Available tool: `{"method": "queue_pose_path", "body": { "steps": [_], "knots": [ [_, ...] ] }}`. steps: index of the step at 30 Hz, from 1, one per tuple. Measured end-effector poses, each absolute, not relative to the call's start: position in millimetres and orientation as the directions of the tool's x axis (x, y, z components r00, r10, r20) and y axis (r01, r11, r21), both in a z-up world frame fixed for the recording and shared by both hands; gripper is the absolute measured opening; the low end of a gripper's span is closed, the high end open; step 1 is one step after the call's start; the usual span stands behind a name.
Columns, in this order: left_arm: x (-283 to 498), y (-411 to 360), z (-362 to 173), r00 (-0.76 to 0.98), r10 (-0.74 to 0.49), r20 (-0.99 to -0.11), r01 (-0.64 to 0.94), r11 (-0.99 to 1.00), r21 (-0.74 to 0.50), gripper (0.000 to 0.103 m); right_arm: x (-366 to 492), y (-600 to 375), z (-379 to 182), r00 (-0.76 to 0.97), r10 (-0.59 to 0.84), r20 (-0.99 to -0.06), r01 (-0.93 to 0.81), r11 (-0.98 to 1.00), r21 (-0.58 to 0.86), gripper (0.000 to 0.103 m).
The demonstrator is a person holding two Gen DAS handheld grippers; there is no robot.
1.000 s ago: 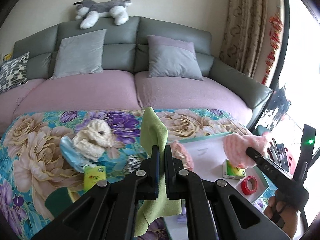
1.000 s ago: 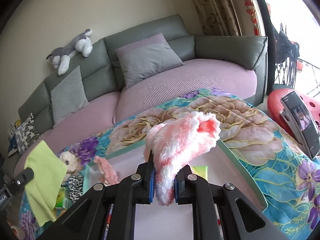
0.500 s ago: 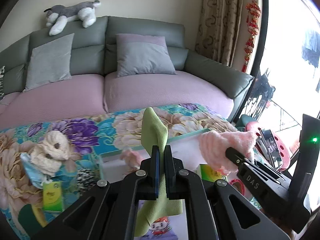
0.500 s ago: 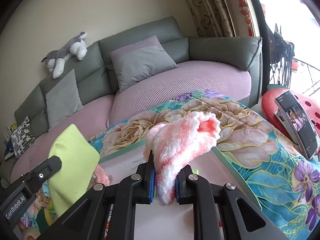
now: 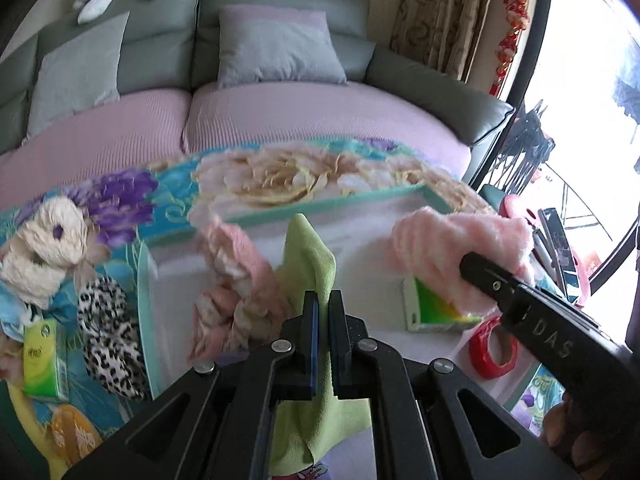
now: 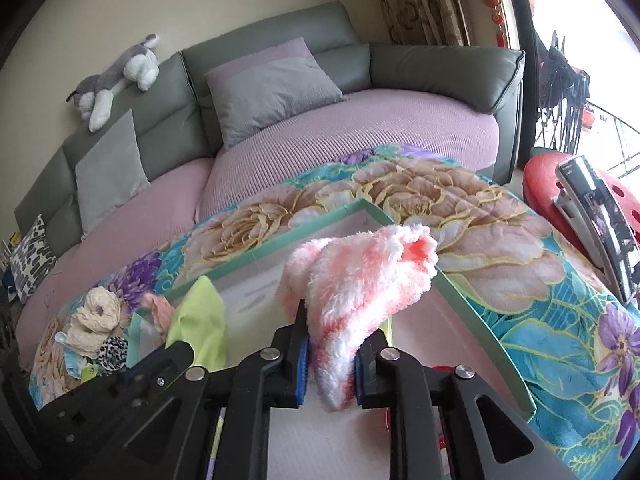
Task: Organize soft objects
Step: 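Open the right tool to drop the pink towel while the left tool drops the green cloth, then move both tools back over the bed toward the green sponge and round snack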
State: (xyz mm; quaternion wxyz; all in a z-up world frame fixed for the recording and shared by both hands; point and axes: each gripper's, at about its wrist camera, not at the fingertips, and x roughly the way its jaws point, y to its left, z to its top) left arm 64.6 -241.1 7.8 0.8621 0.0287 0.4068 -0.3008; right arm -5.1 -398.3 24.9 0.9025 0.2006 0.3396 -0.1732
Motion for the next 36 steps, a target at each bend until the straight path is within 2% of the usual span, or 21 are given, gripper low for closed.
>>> {"method": "queue_pose_path", "body": {
  "steps": [1,4,5,6,10,11,12,14,17,20,24,27,32,36],
  "knots": [
    [65,-239,7,0.484,-0.497,-0.721,0.537,0.819,-0.204,0.004,-5,-399,24,0.705,-0.175,-0.688,0.453,0.857,0.247,0.025],
    [64,-234,11,0.484,-0.500,-0.718,0.529,0.821,-0.215,0.004,-7,-402,23,0.700,-0.167,-0.694,0.461,0.848,0.262,0.041],
    [64,-231,13,0.487,-0.497,-0.718,0.524,0.824,-0.215,0.005,-7,-403,22,0.699,-0.165,-0.696,0.464,0.845,0.266,0.052],
    [64,-228,15,0.488,-0.494,-0.720,0.516,0.828,-0.219,0.005,-8,-404,22,0.698,-0.161,-0.698,0.466,0.843,0.270,0.057],
    [64,-213,23,0.482,-0.494,-0.723,0.486,0.838,-0.249,0.009,-8,-401,25,0.683,-0.159,-0.713,0.464,0.848,0.255,0.057],
    [63,-207,26,0.485,-0.490,-0.724,0.476,0.843,-0.251,0.018,-8,-399,25,0.676,-0.162,-0.718,0.463,0.852,0.244,0.061],
    [62,-201,29,0.492,-0.488,-0.721,0.467,0.847,-0.255,0.033,-7,-397,25,0.665,-0.165,-0.728,0.462,0.857,0.228,0.066],
    [60,-189,36,0.516,-0.479,-0.710,0.439,0.860,-0.260,0.052,-5,-394,25,0.648,-0.171,-0.742,0.461,0.864,0.204,0.069],
    [61,-173,42,0.540,-0.458,-0.706,0.400,0.878,-0.262,0.063,-4,-390,25,0.631,-0.183,-0.753,0.451,0.877,0.164,0.072],
    [61,-157,45,0.573,-0.413,-0.708,0.353,0.904,-0.241,0.078,-3,-386,26,0.618,-0.206,-0.759,0.451,0.883,0.128,0.083],
    [65,-135,42,0.597,-0.353,-0.721,0.279,0.933,-0.226,0.091,-3,-382,27,0.604,-0.213,-0.768,0.443,0.891,0.102,0.084],
    [65,-122,40,0.609,-0.312,-0.730,0.237,0.949,-0.209,0.097,-2,-377,28,0.594,-0.225,-0.773,0.436,0.897,0.074,0.084],
    [62,-93,39,0.642,-0.242,-0.727,0.156,0.970,-0.184,0.097,-3,-367,36,0.588,-0.255,-0.768,0.422,0.906,0.023,0.085],
    [57,-60,44,0.679,-0.174,-0.713,0.064,0.982,-0.178,0.097,-9,-359,52,0.621,-0.249,-0.744,0.410,0.912,0.037,0.085]
  ]
}}
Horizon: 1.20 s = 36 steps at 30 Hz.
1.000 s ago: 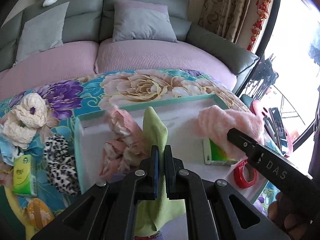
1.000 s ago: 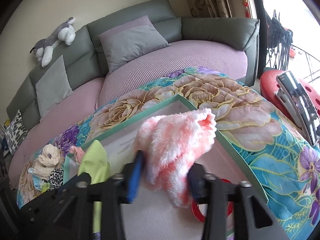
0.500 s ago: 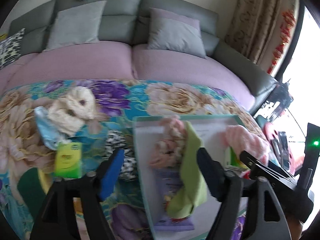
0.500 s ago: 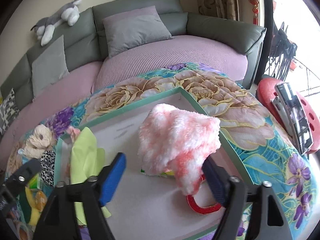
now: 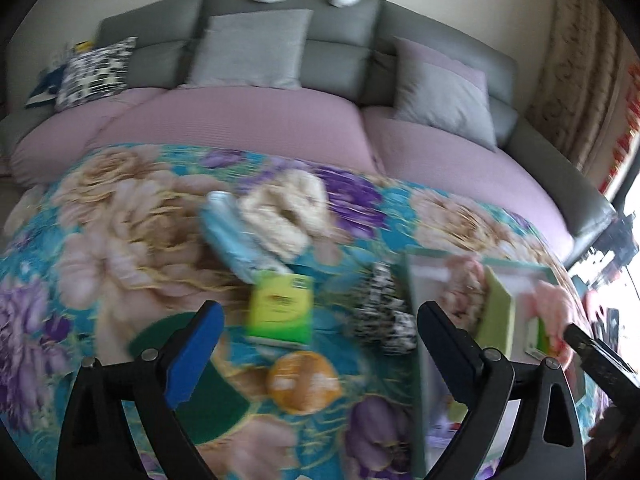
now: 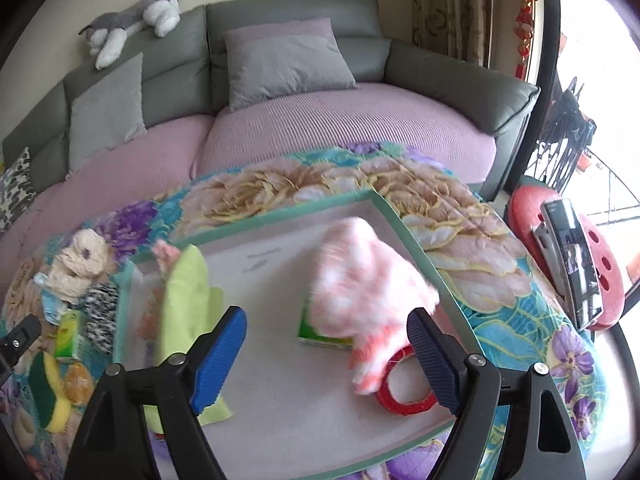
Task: Organize soft objects
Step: 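Move both tools back over the bed toward the green sponge and round snack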
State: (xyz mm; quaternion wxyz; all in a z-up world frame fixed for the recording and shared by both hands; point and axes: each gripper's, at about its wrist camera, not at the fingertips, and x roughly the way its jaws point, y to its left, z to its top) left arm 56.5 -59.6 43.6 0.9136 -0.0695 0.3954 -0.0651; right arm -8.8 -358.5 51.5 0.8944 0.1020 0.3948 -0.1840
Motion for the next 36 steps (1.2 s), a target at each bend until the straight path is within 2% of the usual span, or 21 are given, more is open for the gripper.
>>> {"method": "queue_pose_path", "body": {
  "steps": [13,23,29,36],
  "knots": [
    [51,5,37,0.685,-0.106,-0.721,-0.065,0.976,-0.206,0.098,7,-296,56,0.643,-0.195,-0.741,0.284,0.959,-0.005,0.085],
    [44,63,26,0.670,-0.037,-0.742,-0.184,0.960,-0.213,0.098,24,-227,45,0.670,0.017,-0.742,0.086,0.991,0.100,0.085],
    [46,77,11,0.637,-0.059,-0.769,-0.199,0.951,-0.238,0.098,31,-177,33,0.636,0.146,-0.758,-0.061,0.988,0.139,0.085],
    [51,73,-2,0.600,-0.109,-0.792,-0.183,0.946,-0.269,0.098,35,-147,9,0.561,0.201,-0.803,-0.137,0.979,0.149,0.084]
  ]
}}
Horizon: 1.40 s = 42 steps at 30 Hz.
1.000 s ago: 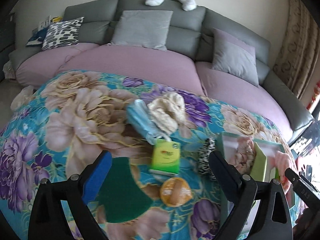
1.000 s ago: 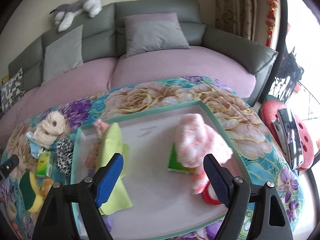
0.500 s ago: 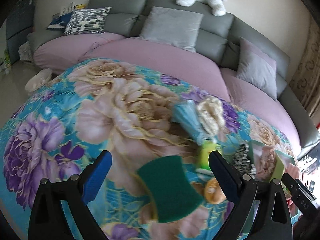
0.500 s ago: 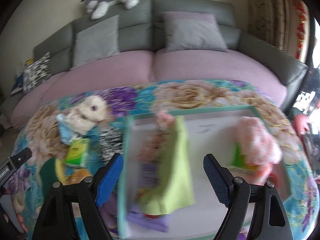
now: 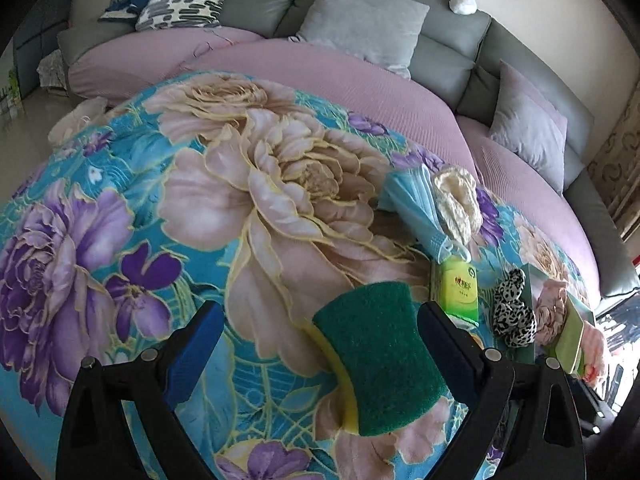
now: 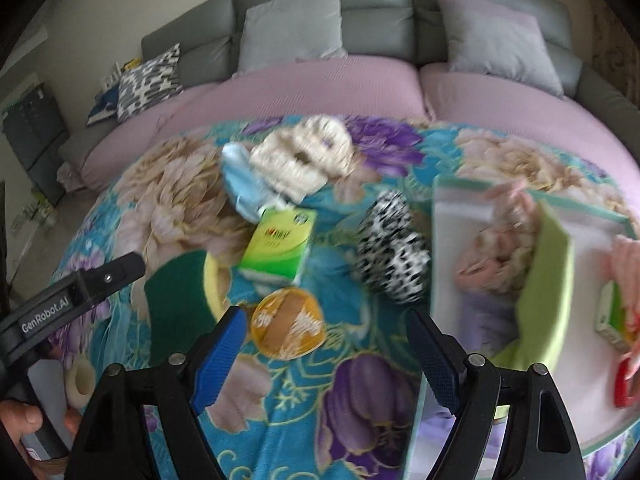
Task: Organize soft objects
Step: 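Move both tools back over the bed toward the green sponge and round snack, then grasp the green-yellow sponge with the left tool while the right tool grasps the round amber snack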
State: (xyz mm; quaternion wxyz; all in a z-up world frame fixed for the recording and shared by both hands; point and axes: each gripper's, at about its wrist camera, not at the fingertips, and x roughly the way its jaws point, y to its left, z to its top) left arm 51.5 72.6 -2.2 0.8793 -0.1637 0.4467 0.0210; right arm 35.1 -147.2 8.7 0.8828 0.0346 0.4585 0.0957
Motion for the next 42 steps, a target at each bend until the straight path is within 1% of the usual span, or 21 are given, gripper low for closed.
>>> {"method": "queue_pose_path", "body": {
  "steps": [1,3,7,9,12,15,23,25,26,28,29,30,32,35,39,42],
  "knots": [
    [52,72,-4,0.596,-0.114,-0.795,-0.181,0.945,-0.272,0.098,36,-145,6,0.555,0.200,-0.807,-0.141,0.979,0.146,0.083],
    [54,70,-8,0.584,-0.126,-0.802,-0.178,0.944,-0.278,0.098,38,-139,0,0.539,0.197,-0.819,-0.153,0.979,0.135,0.079],
    [59,66,-13,0.566,-0.154,-0.810,-0.167,0.940,-0.296,0.098,41,-133,-12,0.510,0.194,-0.838,-0.174,0.977,0.120,0.075],
    [62,63,-16,0.555,-0.177,-0.813,-0.155,0.938,-0.310,0.098,42,-129,-15,0.497,0.192,-0.846,-0.187,0.976,0.111,0.069],
    [66,54,-20,0.535,-0.191,-0.823,-0.136,0.942,-0.307,0.097,42,-124,-19,0.485,0.182,-0.855,-0.203,0.975,0.092,0.065],
    [70,45,-24,0.513,-0.184,-0.838,-0.116,0.953,-0.280,0.098,44,-120,-23,0.477,0.184,-0.859,-0.215,0.973,0.089,0.064],
    [76,36,-40,0.473,-0.189,-0.861,-0.111,0.956,-0.271,0.097,46,-113,-28,0.469,0.190,-0.863,-0.244,0.966,0.081,0.064],
    [76,38,-40,0.480,-0.194,-0.855,-0.112,0.954,-0.279,0.094,46,-112,-29,0.469,0.192,-0.862,-0.248,0.965,0.079,0.063],
    [76,38,-39,0.483,-0.198,-0.853,-0.111,0.952,-0.284,0.089,46,-112,-29,0.469,0.194,-0.862,-0.250,0.965,0.081,0.062],
    [75,39,-38,0.485,-0.214,-0.848,-0.105,0.948,-0.299,0.086,46,-111,-29,0.471,0.199,-0.860,-0.254,0.964,0.084,0.060],
    [75,38,-38,0.487,-0.216,-0.847,-0.101,0.948,-0.300,0.084,46,-111,-28,0.471,0.204,-0.858,-0.258,0.962,0.088,0.054],
    [75,38,-38,0.486,-0.219,-0.846,-0.096,0.949,-0.301,0.083,46,-111,-28,0.470,0.214,-0.856,-0.262,0.960,0.096,0.051],
    [74,38,-36,0.488,-0.225,-0.843,-0.093,0.947,-0.307,0.082,46,-110,-27,0.469,0.227,-0.853,-0.270,0.957,0.106,0.048],
    [74,42,-36,0.496,-0.246,-0.833,-0.094,0.938,-0.333,0.079,46,-111,-27,0.469,0.247,-0.848,-0.276,0.953,0.125,0.041],
    [72,47,-33,0.504,-0.262,-0.823,-0.092,0.931,-0.353,0.078,45,-112,-26,0.470,0.262,-0.843,-0.277,0.950,0.140,0.038],
    [68,50,-27,0.522,-0.265,-0.811,-0.088,0.929,-0.361,0.078,45,-114,-24,0.474,0.268,-0.839,-0.274,0.950,0.148,0.037]
  ]
}}
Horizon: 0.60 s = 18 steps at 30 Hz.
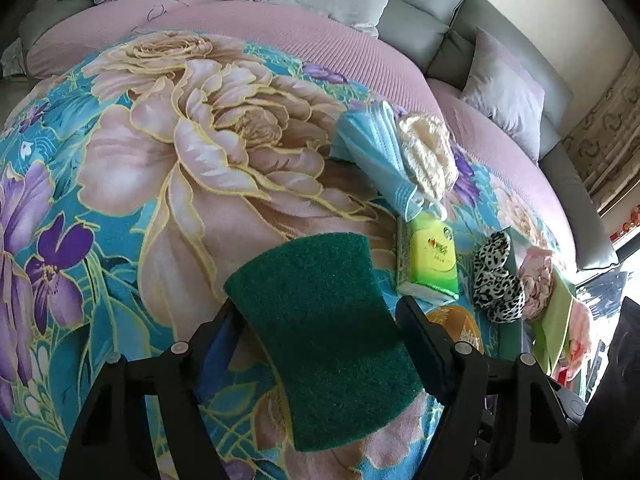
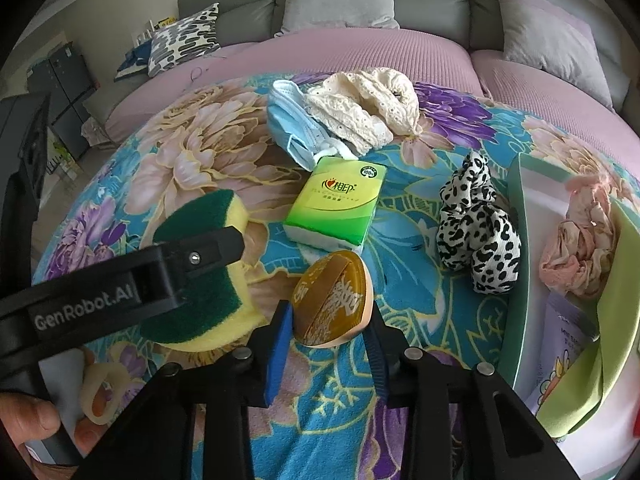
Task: Organize soft objects
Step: 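Grasp the green-yellow sponge with the left tool while the right tool grasps the round amber snack, then carry the sponge and round snack with both tools over the white tray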
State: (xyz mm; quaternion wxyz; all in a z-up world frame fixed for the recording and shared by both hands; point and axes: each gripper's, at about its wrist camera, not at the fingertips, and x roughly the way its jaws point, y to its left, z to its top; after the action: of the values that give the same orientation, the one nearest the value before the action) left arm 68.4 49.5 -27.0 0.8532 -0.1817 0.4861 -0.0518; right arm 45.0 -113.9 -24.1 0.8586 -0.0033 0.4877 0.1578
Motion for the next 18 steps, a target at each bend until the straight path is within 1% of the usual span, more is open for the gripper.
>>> {"method": "queue_pose_path", "body": {
  "steps": [5,11,18],
  "knots": [
    [64,52,-16,0.551,-0.265,-0.792,-0.079,0.928,-0.365,0.078,43,-122,-17,0.497,0.278,-0.822,-0.258,0.952,0.166,0.037],
    [55,45,13,0.620,-0.259,-0.740,-0.038,0.933,-0.359,0.078,35,-143,5,0.561,0.274,-0.781,-0.211,0.960,0.186,0.037],
    [54,-3,33,0.645,-0.331,-0.689,0.084,0.927,-0.367,0.078,26,-189,30,0.642,0.205,-0.739,-0.092,0.977,0.192,0.037]
  ]
}}
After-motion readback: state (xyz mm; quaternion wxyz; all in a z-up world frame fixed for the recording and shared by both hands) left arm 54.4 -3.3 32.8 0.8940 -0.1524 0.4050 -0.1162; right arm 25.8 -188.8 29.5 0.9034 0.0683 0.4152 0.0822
